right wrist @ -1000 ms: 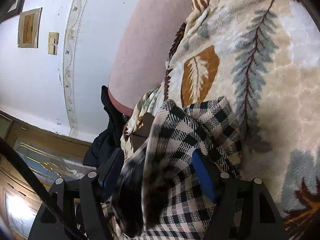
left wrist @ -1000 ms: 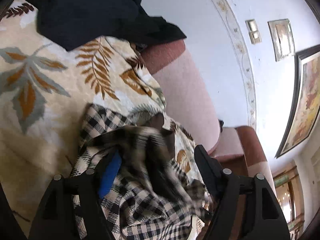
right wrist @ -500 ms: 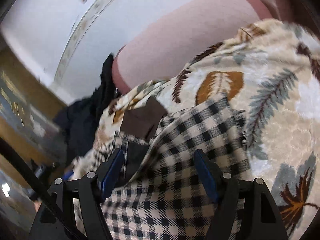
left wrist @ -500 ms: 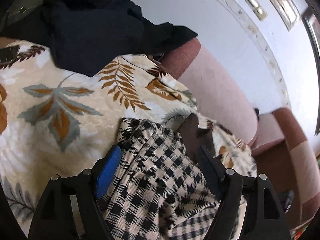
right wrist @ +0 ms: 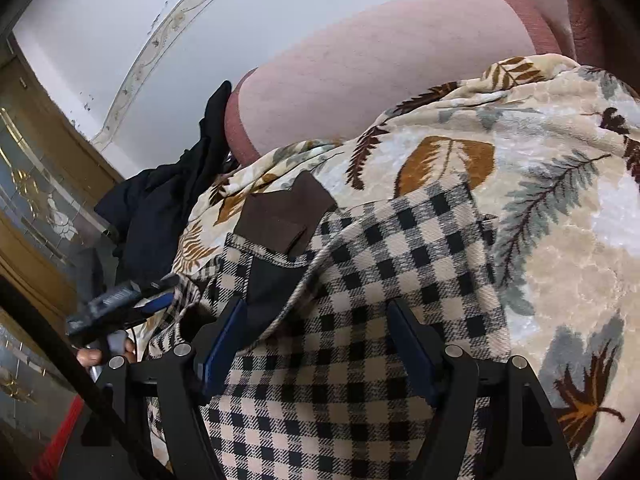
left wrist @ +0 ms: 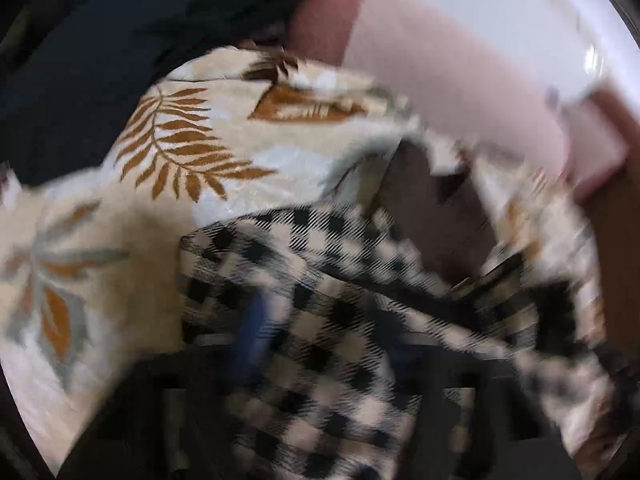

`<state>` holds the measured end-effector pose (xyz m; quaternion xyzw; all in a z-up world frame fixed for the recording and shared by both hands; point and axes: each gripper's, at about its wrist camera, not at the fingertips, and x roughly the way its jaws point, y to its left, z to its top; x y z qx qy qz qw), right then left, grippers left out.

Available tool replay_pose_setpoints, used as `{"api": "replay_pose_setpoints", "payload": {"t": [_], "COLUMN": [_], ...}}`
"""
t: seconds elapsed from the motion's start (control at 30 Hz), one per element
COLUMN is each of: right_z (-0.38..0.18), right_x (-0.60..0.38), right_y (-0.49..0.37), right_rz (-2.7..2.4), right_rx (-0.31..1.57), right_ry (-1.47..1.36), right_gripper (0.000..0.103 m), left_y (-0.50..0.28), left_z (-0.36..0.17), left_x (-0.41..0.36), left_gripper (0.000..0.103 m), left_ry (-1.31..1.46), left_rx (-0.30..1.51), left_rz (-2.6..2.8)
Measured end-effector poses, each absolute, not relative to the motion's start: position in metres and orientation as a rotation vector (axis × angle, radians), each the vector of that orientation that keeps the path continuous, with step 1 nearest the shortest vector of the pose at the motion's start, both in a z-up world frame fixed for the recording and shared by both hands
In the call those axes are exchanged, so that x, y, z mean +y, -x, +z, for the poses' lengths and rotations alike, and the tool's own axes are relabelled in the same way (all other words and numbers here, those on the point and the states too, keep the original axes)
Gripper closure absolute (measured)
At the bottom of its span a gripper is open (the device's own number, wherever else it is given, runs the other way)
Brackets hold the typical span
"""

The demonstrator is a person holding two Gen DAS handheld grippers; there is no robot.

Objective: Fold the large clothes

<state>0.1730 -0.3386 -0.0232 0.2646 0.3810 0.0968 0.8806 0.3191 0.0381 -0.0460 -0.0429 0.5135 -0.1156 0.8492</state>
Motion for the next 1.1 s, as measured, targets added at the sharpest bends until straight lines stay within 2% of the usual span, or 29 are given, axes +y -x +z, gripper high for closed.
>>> {"api": "replay_pose_setpoints", "payload": {"t": [0.03,0.3,0.53,0.6,0.67,0.7,0.73,0.77,0.87,0.9,0.93,1.1], "right_z": [-0.024,-0.025,-0.026,-0.025,-0.026,-0.028,-0.030,-0.033,-0.041,-0.044,-0.046,-0.056], "right_x": [-0.340,-0.344,-0.333,-0.331,-0.328,-0.326,-0.325,-0.324,-0.324,-0.325,-0.325,-0.332], "right_y": [-0.173,-0.175,-0.178,-0.178,-0.179,-0.181,-0.182,-0.184,-0.187,-0.188,-0.190,-0.197], "right_rz": [0.194,0.165,0.173,0.177,0.185,0.187,0.190,0.190,0.183,0.189,0.192,-0.005], "right_rx": [0.796,0.797,0.808,0.807,0.810,0.819,0.828,0.843,0.875,0.888,0.901,0.957], "right_ry": [-0.553,-0.557,-0.523,-0.517,-0.504,-0.495,-0.490,-0.485,-0.480,-0.477,-0.472,-0.336], "right_gripper": [0.025,0.025,0.025,0.025,0.025,0.025,0.025,0.025,0.025,0.025,0.025,0.027], "left_y": [-0.320,-0.320,-0.319,-0.313,-0.306,-0.303,-0.299,-0.297,-0.302,-0.303,-0.304,-0.301], "left_z": [-0.050,-0.021,-0.020,-0.020,-0.023,-0.027,-0.030,-0.037,-0.058,-0.064,-0.067,-0.057], "left_x": [0.035,0.101,0.128,0.128,0.123,0.120,0.116,0.112,0.098,0.092,0.086,0.076], "left_gripper": [0.102,0.103,0.103,0.100,0.077,0.046,0.027,0.026,0.029,0.052,0.095,0.097], "left_ry": [0.063,0.135,0.153,0.180,0.195,0.205,0.212,0.216,0.209,0.189,0.153,0.018], "left_rx": [1.110,0.958,0.969,0.962,0.973,0.977,0.974,0.973,1.050,1.075,1.089,1.033], "left_rz": [-0.245,0.012,0.061,0.045,0.002,-0.021,-0.032,-0.044,-0.095,-0.113,-0.114,0.007]}}
